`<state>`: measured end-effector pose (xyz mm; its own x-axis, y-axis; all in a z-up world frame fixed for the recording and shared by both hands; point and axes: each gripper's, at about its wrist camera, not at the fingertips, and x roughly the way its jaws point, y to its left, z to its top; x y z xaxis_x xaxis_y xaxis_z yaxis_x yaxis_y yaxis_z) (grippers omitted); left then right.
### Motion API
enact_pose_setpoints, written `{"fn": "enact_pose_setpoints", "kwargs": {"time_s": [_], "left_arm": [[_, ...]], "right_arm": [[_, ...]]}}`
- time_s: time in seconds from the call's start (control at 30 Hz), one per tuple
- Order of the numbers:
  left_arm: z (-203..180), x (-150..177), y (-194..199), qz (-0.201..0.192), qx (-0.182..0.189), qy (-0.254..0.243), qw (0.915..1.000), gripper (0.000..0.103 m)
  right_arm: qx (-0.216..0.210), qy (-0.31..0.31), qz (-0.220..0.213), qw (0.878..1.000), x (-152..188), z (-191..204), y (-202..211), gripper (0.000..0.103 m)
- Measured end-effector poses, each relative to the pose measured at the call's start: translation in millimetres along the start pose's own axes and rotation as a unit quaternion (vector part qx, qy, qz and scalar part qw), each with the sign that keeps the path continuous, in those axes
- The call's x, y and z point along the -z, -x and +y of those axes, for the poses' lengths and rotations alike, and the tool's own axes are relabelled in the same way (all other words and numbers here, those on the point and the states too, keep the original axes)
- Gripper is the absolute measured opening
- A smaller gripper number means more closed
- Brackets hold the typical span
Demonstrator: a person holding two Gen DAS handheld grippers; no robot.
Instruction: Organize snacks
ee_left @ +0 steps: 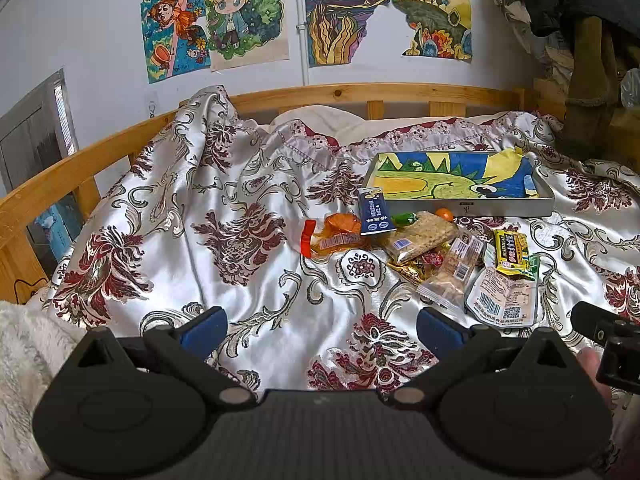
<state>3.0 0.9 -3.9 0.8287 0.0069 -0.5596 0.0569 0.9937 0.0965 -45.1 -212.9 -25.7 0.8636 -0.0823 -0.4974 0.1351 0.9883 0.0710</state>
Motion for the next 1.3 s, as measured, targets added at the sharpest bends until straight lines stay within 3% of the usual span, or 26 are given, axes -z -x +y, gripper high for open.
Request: {"fn": "enact_pose_setpoints", "kwargs": {"time_s": [0.97, 1.3], "left_arm": [[0, 0, -1, 0.002, 0.001, 0.000, 1.0000, 0.103], [-3, -5, -17, 0.048, 0.016, 0.005, 0.9987, 0.103]], "right_arm": [[-0.001, 0.001, 0.002, 1.000, 0, 1, 0, 0.102], [-0.010, -0.024, 0.049, 0.998, -8, -7, -16, 0.102]]}}
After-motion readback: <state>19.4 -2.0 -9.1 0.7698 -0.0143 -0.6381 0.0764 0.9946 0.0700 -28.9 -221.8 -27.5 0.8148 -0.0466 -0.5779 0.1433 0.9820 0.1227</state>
